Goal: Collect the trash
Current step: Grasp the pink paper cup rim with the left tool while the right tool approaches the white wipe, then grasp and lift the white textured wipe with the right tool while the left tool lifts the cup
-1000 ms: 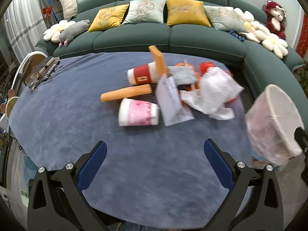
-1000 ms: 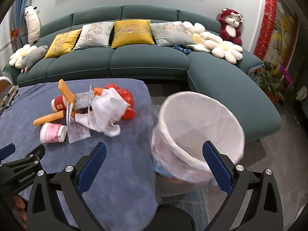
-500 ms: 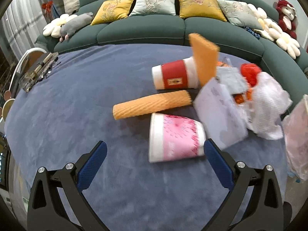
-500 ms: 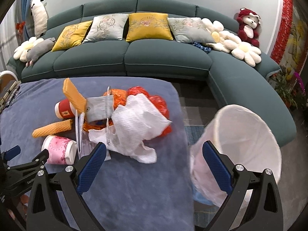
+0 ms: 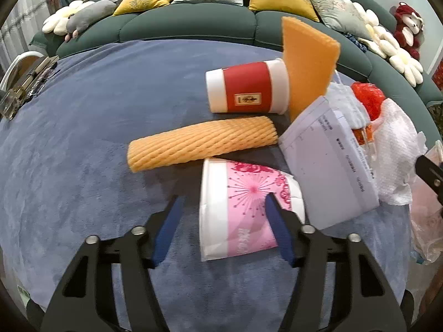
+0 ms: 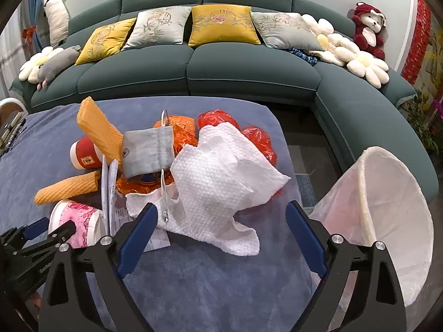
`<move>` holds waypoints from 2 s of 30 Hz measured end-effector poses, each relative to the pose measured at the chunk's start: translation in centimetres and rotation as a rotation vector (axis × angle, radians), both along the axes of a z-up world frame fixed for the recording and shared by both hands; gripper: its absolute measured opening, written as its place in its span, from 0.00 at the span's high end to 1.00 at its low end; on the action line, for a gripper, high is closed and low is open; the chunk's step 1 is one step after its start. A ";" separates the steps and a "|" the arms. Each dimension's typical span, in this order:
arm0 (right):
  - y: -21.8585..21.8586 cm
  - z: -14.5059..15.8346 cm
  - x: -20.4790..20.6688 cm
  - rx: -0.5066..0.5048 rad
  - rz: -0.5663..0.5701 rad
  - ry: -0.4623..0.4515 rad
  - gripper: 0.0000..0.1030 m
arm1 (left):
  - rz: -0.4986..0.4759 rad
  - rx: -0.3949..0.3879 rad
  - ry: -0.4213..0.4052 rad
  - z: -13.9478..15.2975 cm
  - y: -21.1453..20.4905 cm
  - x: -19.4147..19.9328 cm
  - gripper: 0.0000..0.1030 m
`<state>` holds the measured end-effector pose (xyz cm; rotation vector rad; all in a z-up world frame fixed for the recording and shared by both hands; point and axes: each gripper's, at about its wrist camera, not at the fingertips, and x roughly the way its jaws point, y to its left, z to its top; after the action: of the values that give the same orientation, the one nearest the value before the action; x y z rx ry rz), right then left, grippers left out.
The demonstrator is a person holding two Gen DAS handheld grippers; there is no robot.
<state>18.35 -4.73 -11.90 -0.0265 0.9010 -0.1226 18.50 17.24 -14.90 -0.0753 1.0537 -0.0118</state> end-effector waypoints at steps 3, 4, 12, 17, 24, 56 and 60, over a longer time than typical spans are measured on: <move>-0.2 -0.3 0.3 0.012 -0.007 0.008 0.20 | -0.007 -0.008 -0.006 0.2 -0.3 -0.1 0.66; -0.3 -0.4 0.2 0.017 -0.009 0.009 0.21 | -0.006 -0.007 -0.018 0.5 -0.4 -0.3 0.67; -0.6 -0.5 -0.3 0.055 0.002 0.019 0.36 | -0.004 -0.044 -0.051 2.2 0.3 -1.0 0.92; 0.1 -0.5 -0.8 0.067 0.022 0.019 0.37 | 0.004 -0.050 -0.054 3.1 0.7 -1.8 0.97; -0.1 -0.5 -1.1 0.076 0.012 0.024 0.37 | -0.001 -0.063 -0.056 3.6 1.0 -3.0 0.97; -1.4 1.7 -0.9 0.285 0.041 -0.025 0.93 | -0.016 -0.059 -0.096 6.3 -0.2 -4.3 0.97; -1.3 4.5 -2.4 0.326 0.068 -0.079 0.93 | -0.021 -0.059 -0.119 7.7 -0.4 -5.3 0.97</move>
<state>15.96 -6.00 -7.35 0.2488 0.8315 0.0867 13.22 16.80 -7.21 -0.1159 0.9347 -0.0658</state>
